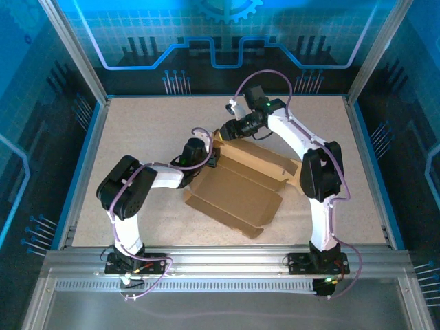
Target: Fold the paper box
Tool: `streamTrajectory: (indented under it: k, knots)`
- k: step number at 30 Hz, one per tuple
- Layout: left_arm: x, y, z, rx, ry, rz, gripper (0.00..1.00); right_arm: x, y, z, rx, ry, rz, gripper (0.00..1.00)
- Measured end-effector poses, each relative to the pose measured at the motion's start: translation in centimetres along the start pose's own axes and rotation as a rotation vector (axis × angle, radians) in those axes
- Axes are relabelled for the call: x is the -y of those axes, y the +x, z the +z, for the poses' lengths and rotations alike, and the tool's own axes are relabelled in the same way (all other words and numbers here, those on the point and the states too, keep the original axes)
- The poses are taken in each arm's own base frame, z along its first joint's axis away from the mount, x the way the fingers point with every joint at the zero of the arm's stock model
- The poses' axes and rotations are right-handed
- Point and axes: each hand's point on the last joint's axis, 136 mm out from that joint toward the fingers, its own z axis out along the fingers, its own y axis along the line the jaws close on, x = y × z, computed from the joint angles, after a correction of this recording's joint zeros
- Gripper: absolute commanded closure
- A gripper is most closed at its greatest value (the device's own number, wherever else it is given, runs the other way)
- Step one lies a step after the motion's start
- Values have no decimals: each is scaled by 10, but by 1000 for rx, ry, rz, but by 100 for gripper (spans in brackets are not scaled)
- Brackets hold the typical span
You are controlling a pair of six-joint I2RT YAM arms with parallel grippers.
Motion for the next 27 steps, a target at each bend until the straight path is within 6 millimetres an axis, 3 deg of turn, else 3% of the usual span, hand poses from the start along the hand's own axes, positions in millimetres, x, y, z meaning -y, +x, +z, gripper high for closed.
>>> streamTrajectory:
  k: [2,5,19,25,27]
  knots:
    - [0,-1,0,3,-1,-15,54,0,0,0,0,1,4,48]
    - [-1,-2,0,12,-7,-33,49,0,0,0,-1,1,7,48]
    - [2,4,-4,27,33,-51,49,-4,4,3,-8,-29,17,47]
    - [7,-8,-2,48,47,-44,61,-7,8,5,-15,-57,21,47]
    - [10,-13,-2,59,55,-44,61,-7,8,4,-16,-63,23,47]
